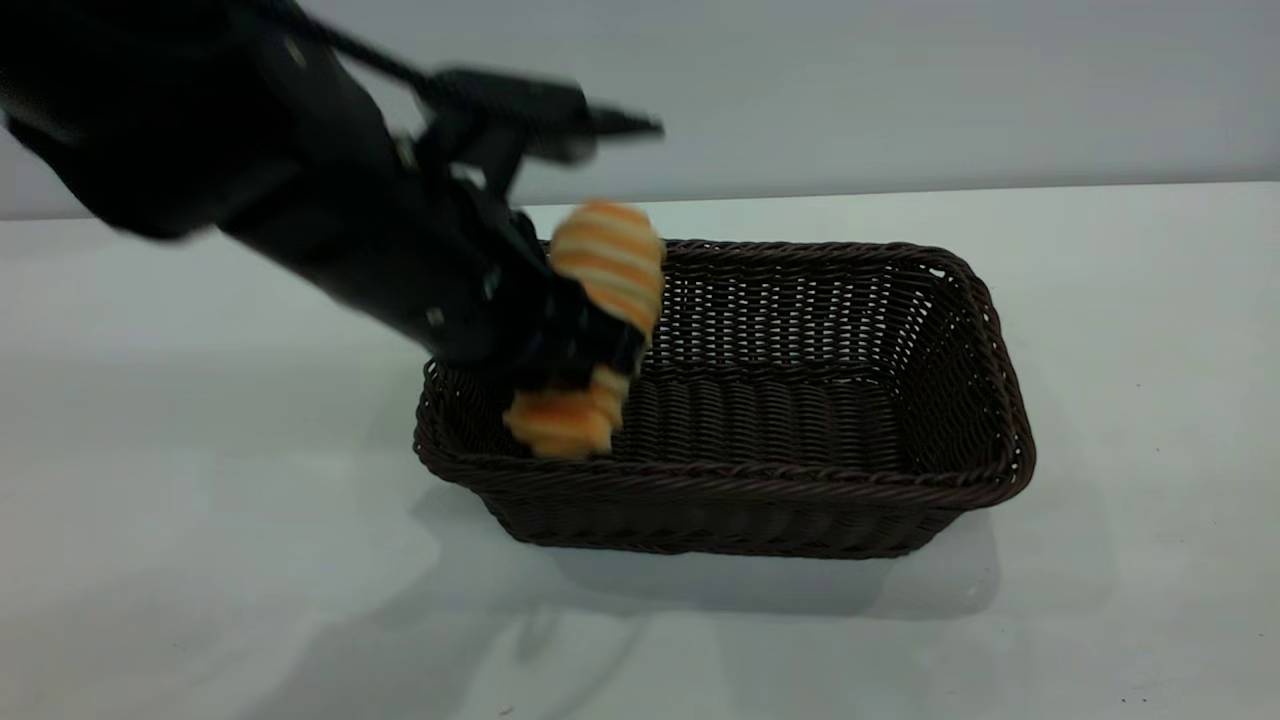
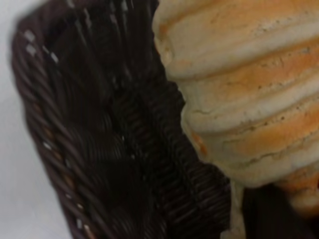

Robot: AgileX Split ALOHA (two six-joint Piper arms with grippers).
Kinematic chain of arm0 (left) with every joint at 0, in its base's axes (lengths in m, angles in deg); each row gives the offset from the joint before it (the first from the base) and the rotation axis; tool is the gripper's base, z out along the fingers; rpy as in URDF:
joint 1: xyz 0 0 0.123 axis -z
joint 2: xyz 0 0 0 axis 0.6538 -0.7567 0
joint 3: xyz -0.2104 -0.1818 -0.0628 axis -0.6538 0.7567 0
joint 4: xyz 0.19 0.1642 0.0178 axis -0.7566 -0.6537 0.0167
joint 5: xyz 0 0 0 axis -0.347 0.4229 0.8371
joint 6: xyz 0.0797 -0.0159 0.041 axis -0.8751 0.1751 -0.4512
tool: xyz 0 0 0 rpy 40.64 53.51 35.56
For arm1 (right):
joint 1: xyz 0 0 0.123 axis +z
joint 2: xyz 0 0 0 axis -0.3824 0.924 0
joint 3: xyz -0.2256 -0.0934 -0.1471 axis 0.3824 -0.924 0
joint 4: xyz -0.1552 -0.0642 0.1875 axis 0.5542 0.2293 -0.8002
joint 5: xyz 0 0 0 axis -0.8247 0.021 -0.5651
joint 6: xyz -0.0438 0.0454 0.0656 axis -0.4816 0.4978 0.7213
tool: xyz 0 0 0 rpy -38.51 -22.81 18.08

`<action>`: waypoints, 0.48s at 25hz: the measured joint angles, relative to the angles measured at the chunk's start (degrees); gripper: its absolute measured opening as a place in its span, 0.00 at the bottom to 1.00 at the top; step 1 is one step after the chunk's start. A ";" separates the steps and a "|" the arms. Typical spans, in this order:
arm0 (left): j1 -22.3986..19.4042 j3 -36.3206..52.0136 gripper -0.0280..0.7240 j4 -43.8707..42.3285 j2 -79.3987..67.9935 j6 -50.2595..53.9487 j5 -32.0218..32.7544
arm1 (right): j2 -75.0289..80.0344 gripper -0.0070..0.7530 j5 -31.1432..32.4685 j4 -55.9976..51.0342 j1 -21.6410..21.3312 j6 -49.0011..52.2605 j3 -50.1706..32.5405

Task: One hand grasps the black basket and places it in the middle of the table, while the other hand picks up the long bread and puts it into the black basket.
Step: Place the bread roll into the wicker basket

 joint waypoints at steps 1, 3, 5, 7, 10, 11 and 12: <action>-0.01 0.00 0.29 0.18 -0.76 0.00 -0.45 | 0.00 0.57 0.00 0.00 0.00 0.00 0.00; -0.01 0.00 0.43 0.48 -1.29 0.11 -1.61 | 0.00 0.56 0.00 0.00 0.00 0.00 0.00; -0.01 0.00 0.60 0.60 -0.89 0.11 -2.32 | 0.00 0.53 0.00 0.00 0.00 0.00 0.00; -0.01 0.00 0.75 0.64 0.77 0.00 -2.07 | 0.00 0.51 -0.01 0.00 0.00 0.00 0.00; -0.01 0.00 0.87 0.64 6.10 -2.12 1.66 | -0.59 0.50 -0.07 0.00 0.00 0.00 0.00; -0.01 0.00 0.88 0.64 8.81 -3.33 3.83 | -1.18 0.50 -0.13 0.00 0.00 0.00 0.00; -0.01 0.00 0.88 0.64 11.73 -4.40 5.95 | -2.20 0.49 -0.13 0.00 0.00 0.00 0.00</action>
